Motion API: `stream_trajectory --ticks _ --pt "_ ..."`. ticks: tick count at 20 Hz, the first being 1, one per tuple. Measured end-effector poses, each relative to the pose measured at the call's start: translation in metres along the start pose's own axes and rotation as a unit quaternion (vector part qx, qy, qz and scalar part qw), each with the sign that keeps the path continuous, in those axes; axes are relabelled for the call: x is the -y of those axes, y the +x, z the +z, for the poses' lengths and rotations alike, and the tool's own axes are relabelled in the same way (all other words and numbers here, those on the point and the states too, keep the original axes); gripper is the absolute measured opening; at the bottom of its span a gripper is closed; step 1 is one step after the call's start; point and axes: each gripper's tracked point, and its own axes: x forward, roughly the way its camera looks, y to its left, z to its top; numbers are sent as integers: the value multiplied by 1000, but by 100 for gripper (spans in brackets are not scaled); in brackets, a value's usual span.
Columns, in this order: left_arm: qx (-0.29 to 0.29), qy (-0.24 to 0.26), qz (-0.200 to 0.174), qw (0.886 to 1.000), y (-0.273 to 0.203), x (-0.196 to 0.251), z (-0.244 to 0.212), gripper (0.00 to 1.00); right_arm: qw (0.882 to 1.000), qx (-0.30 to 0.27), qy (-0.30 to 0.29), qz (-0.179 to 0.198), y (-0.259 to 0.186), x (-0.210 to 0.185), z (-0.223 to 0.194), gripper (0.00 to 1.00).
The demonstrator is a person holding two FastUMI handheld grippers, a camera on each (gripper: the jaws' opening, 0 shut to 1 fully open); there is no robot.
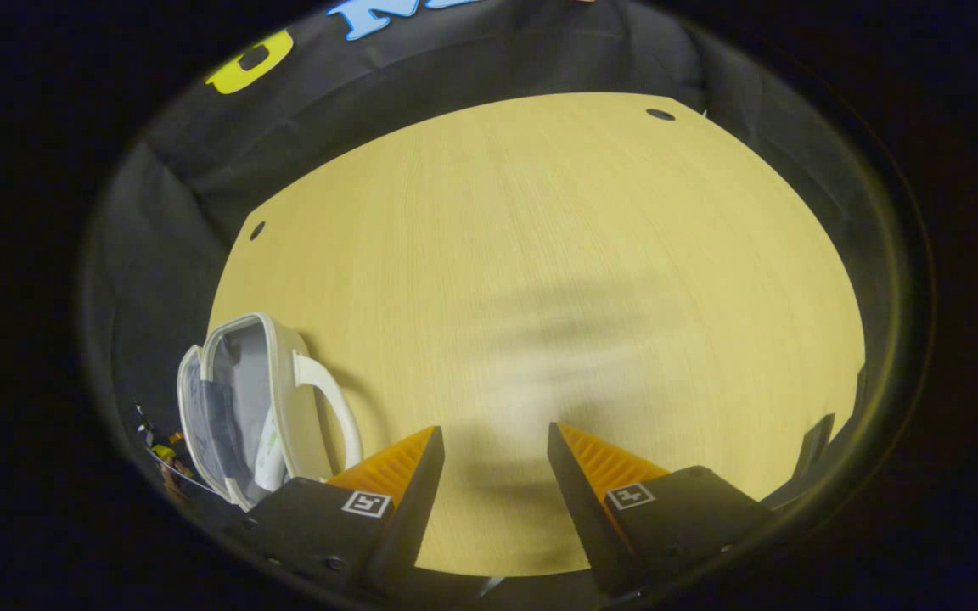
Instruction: First open the suitcase, pack the skin care products into it, and then close the suitcase.
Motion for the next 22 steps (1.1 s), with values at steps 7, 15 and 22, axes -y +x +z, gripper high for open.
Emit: stream_trajectory --ticks 7,15,22 --pt "57 32 -74 995 -77 56 14 25 1000 -5 4 28 6 -9 -7 76" --pt "72 75 -222 969 -140 149 -13 25 999 -15 -10 49 6 -34 -22 77" --pt "79 168 -289 939 -210 260 -61 24 998 -7 22 56 9 -33 -24 76"
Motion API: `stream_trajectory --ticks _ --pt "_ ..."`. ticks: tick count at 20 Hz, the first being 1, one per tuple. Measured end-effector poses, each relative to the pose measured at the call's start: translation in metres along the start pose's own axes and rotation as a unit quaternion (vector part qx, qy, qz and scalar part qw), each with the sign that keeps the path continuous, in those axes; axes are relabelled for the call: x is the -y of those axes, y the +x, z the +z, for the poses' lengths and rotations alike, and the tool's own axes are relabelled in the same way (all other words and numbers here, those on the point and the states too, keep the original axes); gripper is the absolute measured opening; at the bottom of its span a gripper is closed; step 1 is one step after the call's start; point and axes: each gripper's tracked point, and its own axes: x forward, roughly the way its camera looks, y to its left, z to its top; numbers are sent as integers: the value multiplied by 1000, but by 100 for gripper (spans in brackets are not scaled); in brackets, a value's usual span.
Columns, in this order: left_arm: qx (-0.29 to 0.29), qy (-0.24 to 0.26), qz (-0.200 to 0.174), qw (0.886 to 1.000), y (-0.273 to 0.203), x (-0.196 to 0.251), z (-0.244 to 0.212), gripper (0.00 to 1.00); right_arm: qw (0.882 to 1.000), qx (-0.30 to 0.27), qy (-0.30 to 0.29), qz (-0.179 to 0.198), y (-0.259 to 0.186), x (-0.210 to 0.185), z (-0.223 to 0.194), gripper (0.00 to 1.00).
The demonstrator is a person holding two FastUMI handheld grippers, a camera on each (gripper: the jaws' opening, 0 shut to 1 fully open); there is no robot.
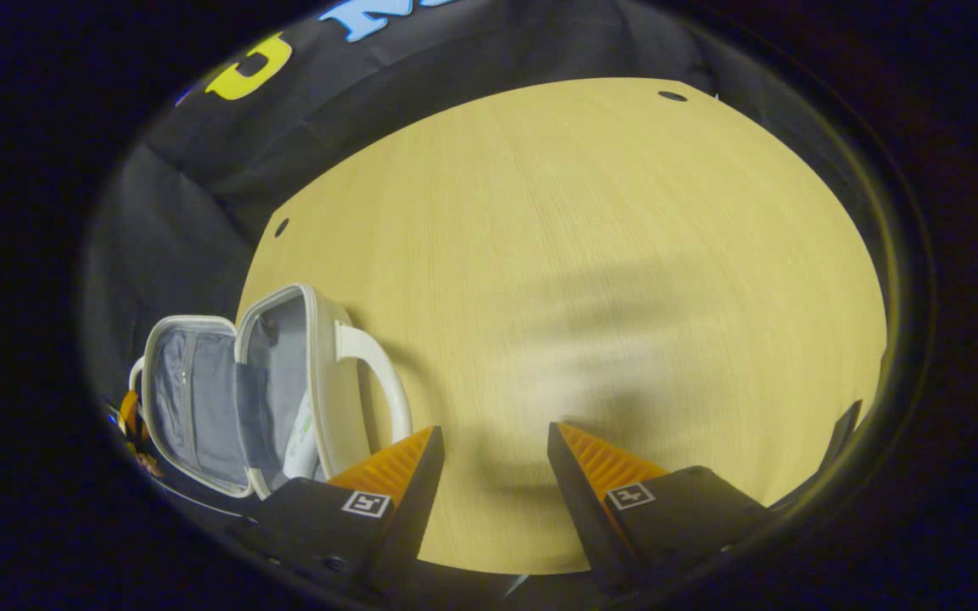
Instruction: First open the suitcase, pack the skin care products into it, and then close the suitcase.
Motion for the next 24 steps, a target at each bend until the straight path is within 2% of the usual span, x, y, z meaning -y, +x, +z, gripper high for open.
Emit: stream_trajectory --ticks 6,9,10,11,18,24 --pt "-30 60 -85 994 25 133 -50 26 1000 3 17 8 0 16 5 76" --pt "-55 64 -118 989 47 181 -89 26 1000 5 21 15 -1 24 9 76" --pt "-63 62 -128 988 55 195 -100 29 1000 7 23 16 -2 26 10 76" --pt "-72 61 -133 987 62 206 -114 26 999 9 27 18 -3 30 11 76" --pt "-138 83 -130 978 112 262 -213 26 997 26 74 18 -19 76 20 76" --pt "-210 128 -85 965 150 271 -324 26 993 49 107 19 -42 119 27 76"
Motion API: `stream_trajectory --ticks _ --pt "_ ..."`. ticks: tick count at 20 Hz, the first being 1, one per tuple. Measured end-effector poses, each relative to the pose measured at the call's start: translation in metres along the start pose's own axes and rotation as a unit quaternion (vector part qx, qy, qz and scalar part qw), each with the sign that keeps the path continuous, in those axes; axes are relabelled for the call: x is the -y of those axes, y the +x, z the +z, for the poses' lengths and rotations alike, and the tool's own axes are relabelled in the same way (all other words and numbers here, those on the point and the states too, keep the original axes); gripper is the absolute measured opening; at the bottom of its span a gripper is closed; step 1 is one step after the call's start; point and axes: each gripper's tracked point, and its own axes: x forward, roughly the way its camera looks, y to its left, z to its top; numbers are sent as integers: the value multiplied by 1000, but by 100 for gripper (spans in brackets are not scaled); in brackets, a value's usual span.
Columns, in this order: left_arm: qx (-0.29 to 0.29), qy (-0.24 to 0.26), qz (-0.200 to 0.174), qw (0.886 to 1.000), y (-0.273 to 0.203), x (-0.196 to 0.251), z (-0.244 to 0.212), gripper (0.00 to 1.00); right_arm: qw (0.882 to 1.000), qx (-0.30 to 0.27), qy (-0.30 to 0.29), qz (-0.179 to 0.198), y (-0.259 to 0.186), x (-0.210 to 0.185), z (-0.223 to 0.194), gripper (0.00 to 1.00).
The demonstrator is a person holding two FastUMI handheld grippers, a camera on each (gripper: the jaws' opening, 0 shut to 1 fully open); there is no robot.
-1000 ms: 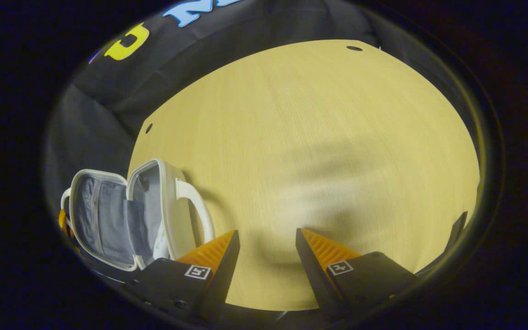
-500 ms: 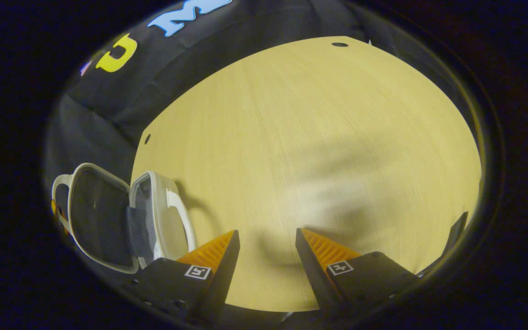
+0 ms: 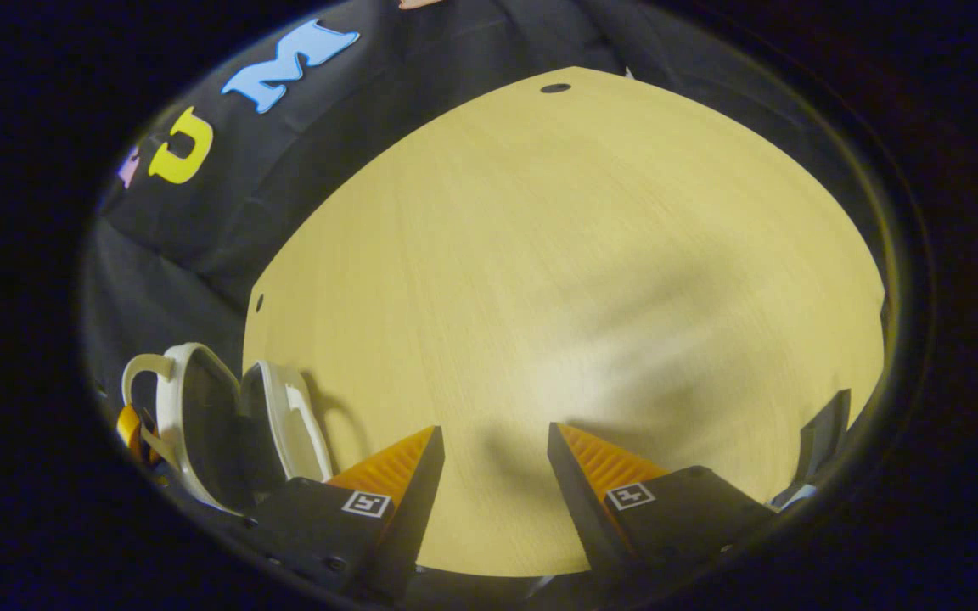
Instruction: First open the suitcase, pack the skin care products into it, and then close the suitcase.
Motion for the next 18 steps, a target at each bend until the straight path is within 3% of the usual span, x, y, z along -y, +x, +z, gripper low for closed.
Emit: stream_trajectory --ticks 8,10,13,15,18 --pt "-49 -25 106 993 87 -26 -76 27 999 15 27 10 -32 44 10 76" --pt "-61 -7 143 988 97 -35 -98 27 999 19 25 12 -40 54 19 76" --pt "-43 10 169 985 103 -26 -99 42 999 27 14 19 -46 61 36 76" --pt "-19 -11 198 980 105 -26 -94 64 999 30 4 25 -52 65 41 76" --pt "18 -16 229 973 104 -23 -83 71 999 37 -6 36 -55 65 50 77"
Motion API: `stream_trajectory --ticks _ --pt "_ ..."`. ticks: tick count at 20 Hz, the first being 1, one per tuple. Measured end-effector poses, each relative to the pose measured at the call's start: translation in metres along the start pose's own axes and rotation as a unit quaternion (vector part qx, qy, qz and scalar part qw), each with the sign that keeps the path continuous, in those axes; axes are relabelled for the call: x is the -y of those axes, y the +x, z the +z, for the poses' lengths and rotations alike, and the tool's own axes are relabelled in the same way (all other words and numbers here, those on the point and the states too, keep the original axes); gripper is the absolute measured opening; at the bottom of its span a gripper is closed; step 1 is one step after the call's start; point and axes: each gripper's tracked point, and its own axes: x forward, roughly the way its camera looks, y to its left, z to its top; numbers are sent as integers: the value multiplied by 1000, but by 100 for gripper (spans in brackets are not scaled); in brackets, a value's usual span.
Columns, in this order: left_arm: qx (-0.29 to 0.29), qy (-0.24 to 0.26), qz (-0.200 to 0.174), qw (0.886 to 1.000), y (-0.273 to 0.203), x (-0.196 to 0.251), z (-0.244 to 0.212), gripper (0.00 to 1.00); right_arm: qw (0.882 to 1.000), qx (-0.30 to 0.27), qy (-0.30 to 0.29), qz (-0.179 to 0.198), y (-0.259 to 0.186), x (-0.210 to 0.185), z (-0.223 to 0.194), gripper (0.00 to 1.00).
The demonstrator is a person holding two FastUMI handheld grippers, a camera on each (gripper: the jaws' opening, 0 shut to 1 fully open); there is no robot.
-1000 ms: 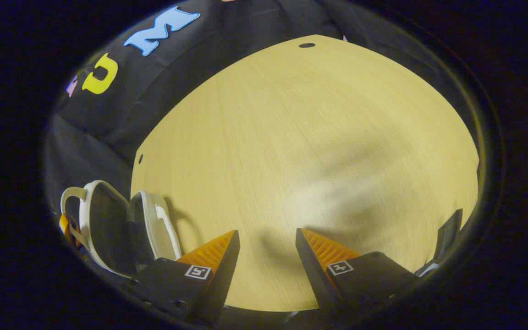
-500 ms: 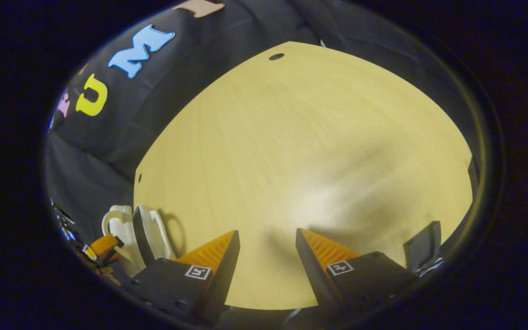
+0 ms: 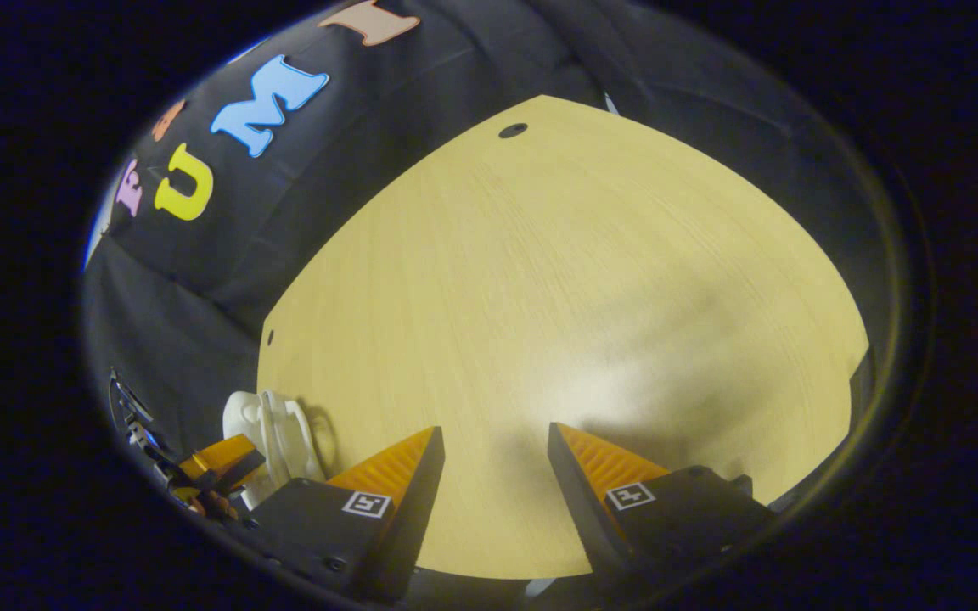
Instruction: First open the suitcase, pack the skin care products into it, and then close the suitcase.
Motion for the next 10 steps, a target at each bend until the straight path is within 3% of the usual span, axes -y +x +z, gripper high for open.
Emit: stream_trajectory --ticks 1,2,3,4,5,7,9,10 --pt "11 7 9 1000 -5 1 5 73 1000 3 -5 3 -1 -1 3 76" --pt "21 16 17 1000 -8 2 10 64 1000 7 -9 6 -3 -2 7 76" --pt "29 26 26 999 -12 3 15 73 1000 11 -13 9 -4 -5 12 76" --pt "40 37 35 998 -16 4 22 64 1000 17 -18 13 -7 -10 18 76" --pt "56 47 43 996 -21 6 32 73 999 30 -26 14 -11 -15 26 76" --pt "101 68 50 991 -34 20 60 73 996 74 -57 13 -22 -27 53 76" --pt "151 110 56 981 -47 43 90 73 986 131 -107 7 -43 -46 88 76" --pt "182 133 60 972 -57 57 106 80 977 168 -133 5 -58 -59 109 76"
